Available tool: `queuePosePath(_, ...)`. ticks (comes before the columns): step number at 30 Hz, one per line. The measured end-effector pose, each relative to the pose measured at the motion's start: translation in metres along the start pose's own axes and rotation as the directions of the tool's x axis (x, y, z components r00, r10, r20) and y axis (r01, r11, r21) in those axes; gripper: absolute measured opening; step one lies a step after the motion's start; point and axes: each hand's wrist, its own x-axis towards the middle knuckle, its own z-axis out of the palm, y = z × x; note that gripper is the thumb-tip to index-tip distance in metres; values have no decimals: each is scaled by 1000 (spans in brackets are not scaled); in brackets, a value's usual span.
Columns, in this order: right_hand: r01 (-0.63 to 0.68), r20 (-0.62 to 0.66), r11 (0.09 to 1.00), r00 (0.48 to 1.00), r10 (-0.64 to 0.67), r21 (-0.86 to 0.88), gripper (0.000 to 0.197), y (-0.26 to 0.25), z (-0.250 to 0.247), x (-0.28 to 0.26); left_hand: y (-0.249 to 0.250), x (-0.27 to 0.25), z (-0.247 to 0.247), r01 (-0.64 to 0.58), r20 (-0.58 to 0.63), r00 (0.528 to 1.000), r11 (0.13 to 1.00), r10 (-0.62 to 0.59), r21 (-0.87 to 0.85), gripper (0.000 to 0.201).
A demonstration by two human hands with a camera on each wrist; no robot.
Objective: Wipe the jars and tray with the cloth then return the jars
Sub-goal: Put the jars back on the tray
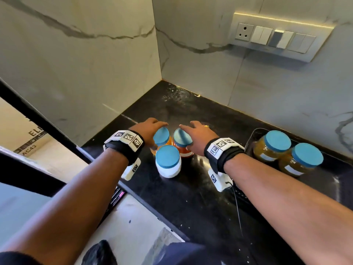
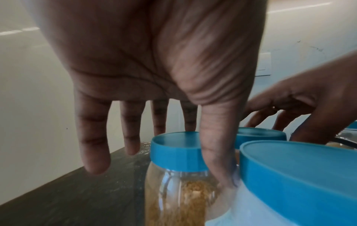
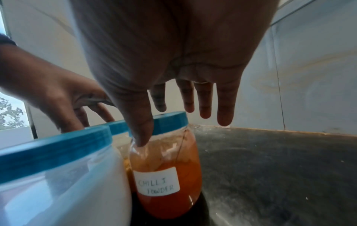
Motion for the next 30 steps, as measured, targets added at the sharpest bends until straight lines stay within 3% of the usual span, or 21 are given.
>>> queuePosePath(4, -6, 28, 1000, 1000, 6, 5, 91, -4, 9, 10, 2, 8, 4, -22, -26, 999, 1000, 23, 20, 98)
queuePosePath(8, -7, -36, 996, 999, 10, 89, 84, -3, 7, 13, 0, 11, 0, -23, -64, 998, 1000, 24, 15, 91)
queuePosePath(15, -92, -178, 929, 970, 164, 359, 83, 27, -29, -2, 12, 4, -53, -64, -146, 988, 997, 57, -42, 89)
queuePosePath(19, -96, -264, 860, 929, 258, 501, 84, 53, -62, -31, 49, -1, -88, -191, -208, 962, 980, 176, -55, 86)
queuePosePath(23, -120, -348, 870, 883, 314, 479, 81, 85, -83, -73, 101, -1, -106, -345, -249, 913, 937, 323, -47, 84)
queuePosePath(30, -281, -409, 812, 751, 518, 512, 93, 157, -86, -179, 216, 5, -92, -562, -223, 808, 827, 545, -15, 89)
